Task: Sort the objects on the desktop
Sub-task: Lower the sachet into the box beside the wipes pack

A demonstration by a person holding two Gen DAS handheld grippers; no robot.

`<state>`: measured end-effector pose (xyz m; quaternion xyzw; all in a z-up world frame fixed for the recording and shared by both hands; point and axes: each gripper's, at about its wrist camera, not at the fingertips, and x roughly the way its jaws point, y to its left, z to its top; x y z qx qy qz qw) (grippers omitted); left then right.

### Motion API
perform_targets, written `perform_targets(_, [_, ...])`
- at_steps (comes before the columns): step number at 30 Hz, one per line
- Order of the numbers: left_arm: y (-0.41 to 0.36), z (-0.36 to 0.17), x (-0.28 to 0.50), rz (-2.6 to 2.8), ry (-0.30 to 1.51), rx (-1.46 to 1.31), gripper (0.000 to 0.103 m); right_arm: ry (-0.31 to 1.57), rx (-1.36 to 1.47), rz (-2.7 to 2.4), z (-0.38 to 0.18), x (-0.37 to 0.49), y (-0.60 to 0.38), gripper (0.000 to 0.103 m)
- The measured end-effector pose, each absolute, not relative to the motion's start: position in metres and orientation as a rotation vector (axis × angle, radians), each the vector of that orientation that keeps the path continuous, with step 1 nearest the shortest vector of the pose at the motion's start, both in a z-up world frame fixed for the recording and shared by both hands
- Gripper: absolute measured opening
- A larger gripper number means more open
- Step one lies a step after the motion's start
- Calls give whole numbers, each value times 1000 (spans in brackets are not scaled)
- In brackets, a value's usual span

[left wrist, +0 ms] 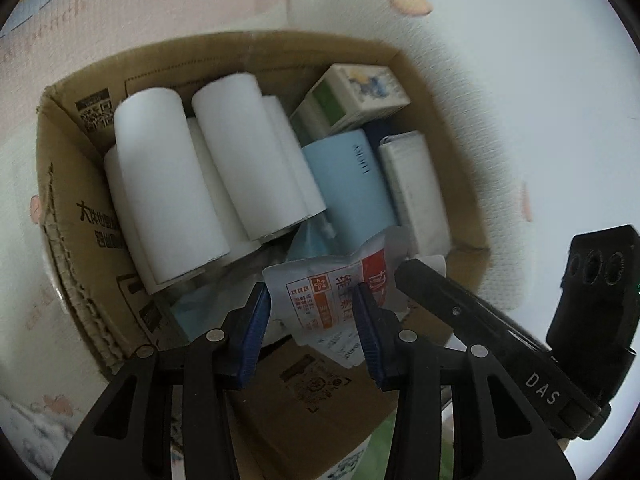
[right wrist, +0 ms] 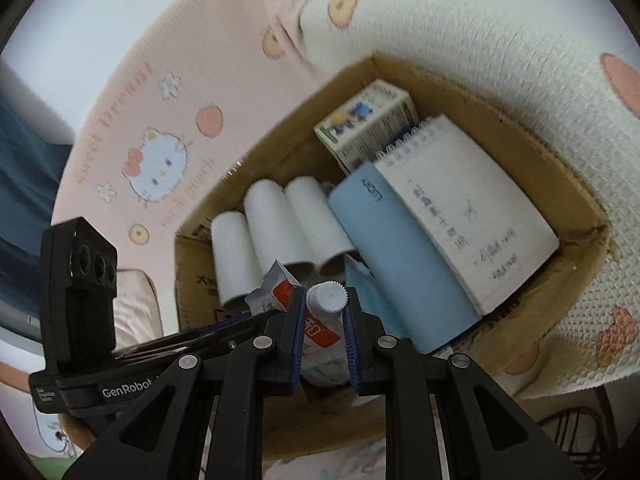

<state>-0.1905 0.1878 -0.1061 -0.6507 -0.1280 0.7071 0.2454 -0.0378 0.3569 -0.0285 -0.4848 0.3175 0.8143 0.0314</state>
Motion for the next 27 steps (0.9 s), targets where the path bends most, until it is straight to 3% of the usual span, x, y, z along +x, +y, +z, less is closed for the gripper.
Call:
perform_targets(9, [204, -129, -198, 1871, -172, -1971, 39, 935, -1712, 2405, -47, -60, 361, 16])
perform_targets(23, [189, -114, -172, 1881, 124, -1938, 44, 864, -1915, 2334, -64, -80, 337, 16])
perform_targets(27, [180, -106, -169, 1918, 184, -1905, 45, 622, -1995, 2235, -80, -89, 321, 15])
